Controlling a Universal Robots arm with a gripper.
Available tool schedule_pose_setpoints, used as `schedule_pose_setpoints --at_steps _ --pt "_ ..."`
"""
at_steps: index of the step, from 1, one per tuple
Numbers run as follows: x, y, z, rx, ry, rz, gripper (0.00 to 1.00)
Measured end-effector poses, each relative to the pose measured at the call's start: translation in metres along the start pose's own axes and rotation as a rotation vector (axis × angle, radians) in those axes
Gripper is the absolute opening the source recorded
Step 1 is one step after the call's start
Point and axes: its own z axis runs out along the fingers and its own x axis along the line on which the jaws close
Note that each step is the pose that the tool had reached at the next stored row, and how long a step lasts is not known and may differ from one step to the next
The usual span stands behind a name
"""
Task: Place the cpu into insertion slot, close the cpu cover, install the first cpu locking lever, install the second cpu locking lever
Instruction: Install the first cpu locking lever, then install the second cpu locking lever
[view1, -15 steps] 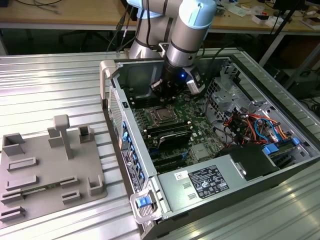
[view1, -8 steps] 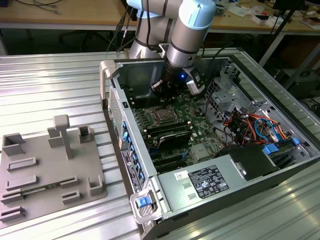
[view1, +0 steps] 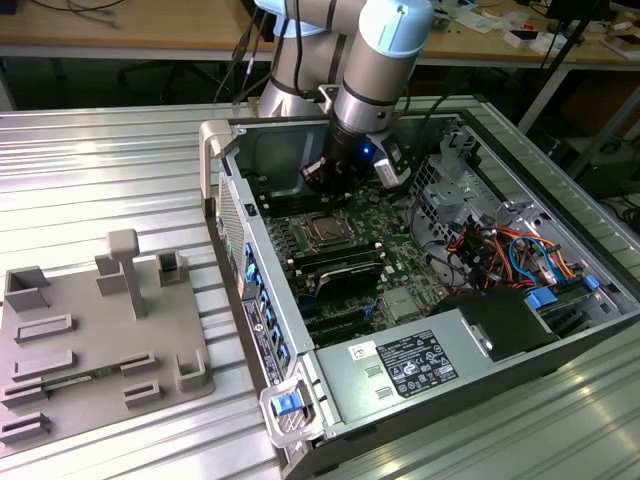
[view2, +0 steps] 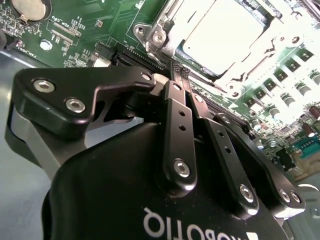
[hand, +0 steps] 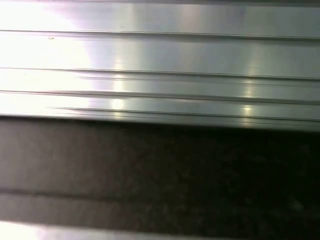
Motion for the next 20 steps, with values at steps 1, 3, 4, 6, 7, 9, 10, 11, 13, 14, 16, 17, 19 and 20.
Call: schedule_pose_setpoints --at_steps 1,3,4,6,7,9,10,11,13,14,16,17,19,20 --pt "0.0001 0.0000 -0.0019 0.0001 0.0001 0.000 0.11" --pt "0.0001 -0.0001 -0.0042 0.0001 0.0001 0.000 0.11" --pt "0.0001 -0.0005 -0.0048 0.0000 0.0001 0.000 0.11" --pt "0.0002 -0.0016 -0.0053 0.0001 0.0001 0.000 0.11" --pt "0.0003 -0.0026 -0.0054 0.0001 0.0002 0.000 0.11" --pt "0.0005 -0.0062 -0.0055 -0.0002 0.0000 0.000 0.11" --pt "0.0005 -0.0068 -0.0055 -0.0006 0.0000 0.000 0.11" --pt "0.0005 -0.0069 -0.0055 -0.0008 0.0000 0.000 0.11" --pt "0.0005 -0.0070 -0.0055 -0.0008 0.0000 0.000 0.11" --pt "0.0006 -0.0077 -0.0056 -0.0007 0.0001 0.000 0.11" --pt "0.0006 -0.0085 -0.0056 -0.0007 0.0002 -0.001 0.11" --pt "0.0006 -0.0085 -0.0056 -0.0007 0.0001 -0.001 0.11" --pt "0.0006 -0.0086 -0.0056 -0.0007 0.0001 -0.001 0.11" --pt "0.0006 -0.0086 -0.0056 -0.0007 0.0001 -0.001 0.11"
